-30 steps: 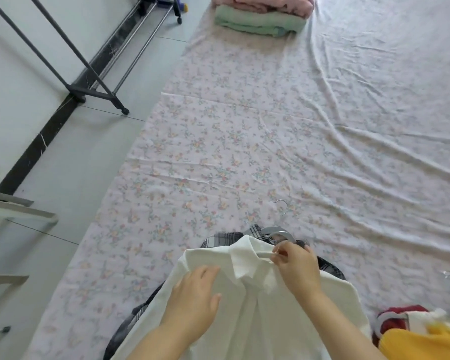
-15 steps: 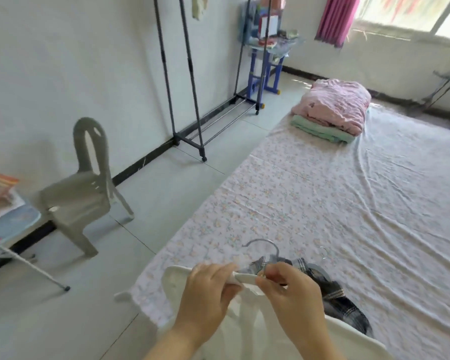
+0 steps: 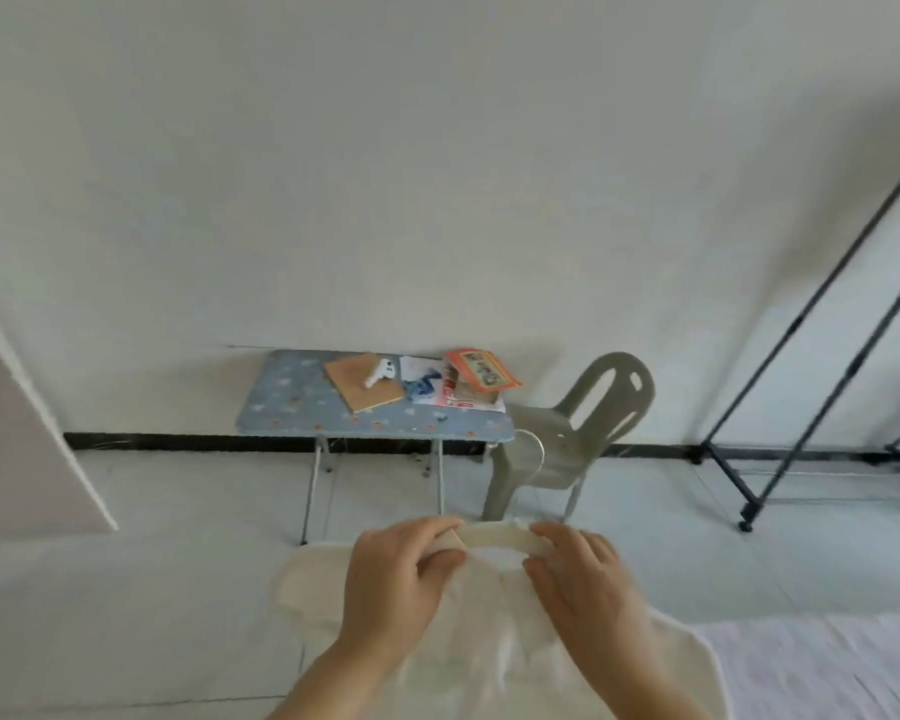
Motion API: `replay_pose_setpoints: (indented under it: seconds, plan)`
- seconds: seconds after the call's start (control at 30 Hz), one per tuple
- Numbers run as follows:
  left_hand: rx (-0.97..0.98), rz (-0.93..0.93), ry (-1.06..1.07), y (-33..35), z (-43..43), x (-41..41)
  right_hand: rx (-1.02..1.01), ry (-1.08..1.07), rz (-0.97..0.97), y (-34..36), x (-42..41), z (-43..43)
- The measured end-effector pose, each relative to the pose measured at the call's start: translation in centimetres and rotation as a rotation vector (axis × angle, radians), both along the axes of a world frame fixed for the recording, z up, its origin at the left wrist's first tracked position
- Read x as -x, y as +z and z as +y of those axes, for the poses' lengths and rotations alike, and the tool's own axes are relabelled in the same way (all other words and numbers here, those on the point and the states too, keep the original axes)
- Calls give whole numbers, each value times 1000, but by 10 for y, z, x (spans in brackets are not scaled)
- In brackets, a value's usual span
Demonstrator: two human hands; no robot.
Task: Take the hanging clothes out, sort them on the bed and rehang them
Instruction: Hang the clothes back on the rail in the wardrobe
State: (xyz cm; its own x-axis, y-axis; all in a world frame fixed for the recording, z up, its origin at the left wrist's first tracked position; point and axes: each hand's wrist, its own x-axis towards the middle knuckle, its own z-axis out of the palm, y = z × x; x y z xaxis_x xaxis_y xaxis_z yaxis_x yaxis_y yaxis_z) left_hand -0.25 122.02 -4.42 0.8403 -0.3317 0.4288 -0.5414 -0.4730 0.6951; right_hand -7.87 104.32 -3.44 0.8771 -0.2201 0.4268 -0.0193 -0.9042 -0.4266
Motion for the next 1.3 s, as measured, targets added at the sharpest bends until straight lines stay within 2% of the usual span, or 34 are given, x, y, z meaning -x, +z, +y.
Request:
replay_pose_setpoints:
  seconds: [0.2,0.33,0.6,0.73,0.93,1.3]
  plan:
    - [26,0,395,20,129,-45,72,375,3,24,-108,116]
    - [-2,-14,628,26,197,-74,77,600,-114,38,-175,185]
    - [-150,-77,947,41,299,-108,38,945,-149,64,-280,305]
    - [-189,-52,1074,37,349,-122,45,1072,-110,70,-323,366]
    - [-215,-38,1199,40,441,-154,68,1229,-151,73,-377,477]
    - [-232,-97,1329,69,650,-235,73,1332,-219,119,-462,699]
